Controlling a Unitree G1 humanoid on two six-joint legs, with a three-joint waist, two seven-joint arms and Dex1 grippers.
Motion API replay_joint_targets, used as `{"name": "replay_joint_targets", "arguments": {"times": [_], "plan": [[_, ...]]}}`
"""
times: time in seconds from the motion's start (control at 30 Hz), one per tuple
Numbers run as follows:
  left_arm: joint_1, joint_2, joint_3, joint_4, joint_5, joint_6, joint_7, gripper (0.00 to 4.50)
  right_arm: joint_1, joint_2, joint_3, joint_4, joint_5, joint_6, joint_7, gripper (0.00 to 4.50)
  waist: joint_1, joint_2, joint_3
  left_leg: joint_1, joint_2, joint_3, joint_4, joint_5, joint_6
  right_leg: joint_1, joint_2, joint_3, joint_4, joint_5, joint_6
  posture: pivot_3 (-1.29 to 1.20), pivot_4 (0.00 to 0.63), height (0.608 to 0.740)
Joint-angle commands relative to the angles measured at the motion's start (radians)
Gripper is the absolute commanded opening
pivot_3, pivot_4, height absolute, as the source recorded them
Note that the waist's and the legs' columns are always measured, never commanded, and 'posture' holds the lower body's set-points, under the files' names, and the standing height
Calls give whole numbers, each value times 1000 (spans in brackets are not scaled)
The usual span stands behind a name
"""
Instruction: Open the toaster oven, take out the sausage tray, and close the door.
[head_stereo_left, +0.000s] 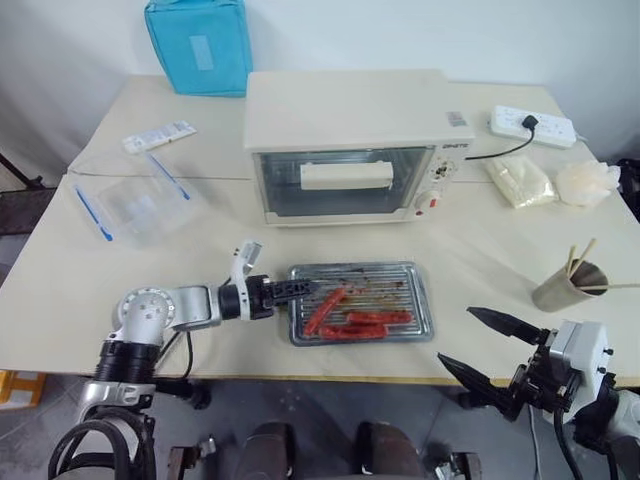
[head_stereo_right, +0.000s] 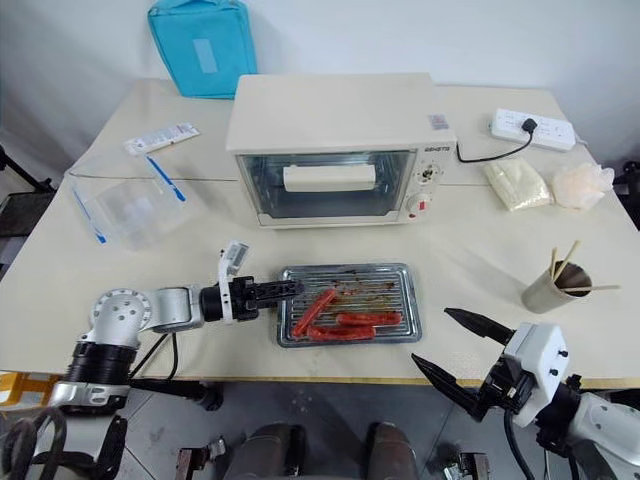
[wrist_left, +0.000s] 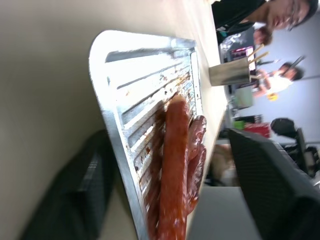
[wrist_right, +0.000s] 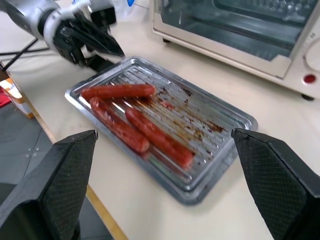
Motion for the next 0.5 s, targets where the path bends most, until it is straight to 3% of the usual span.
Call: {"name": "replay_joint_targets", "arguments": {"times": [0.03,0.2,0.33,0.5], "plan": [[84,120,59,-81,144,-144,-184,4457,-6,-28,-42,30,20,-18,41,4500,-5,0,0,1,1,0,-1,0,0,0,0,0,0,0,-1,0,150,740],[205,159,139,-113,335,-458,-355,4457,-25,-54,-69,81,25,-25,84,4500,11,1,0,1,3,2,-6,0,0,-2,-1,0,-4,-1,-2,0,150,740],[442,231,273,-132,607,-989,-594,4457,-93,-104,-79,143,47,-16,147,4500,4,1,0,-1,3,4,-8,-1,2,-2,-3,0,-7,0,-1,0,150,740],[503,218,312,-94,662,-1161,-695,4457,-173,-137,-52,207,37,-20,190,4500,14,2,1,-1,4,5,-9,-3,2,-2,-3,-1,-11,0,-1,0,150,740]]}}
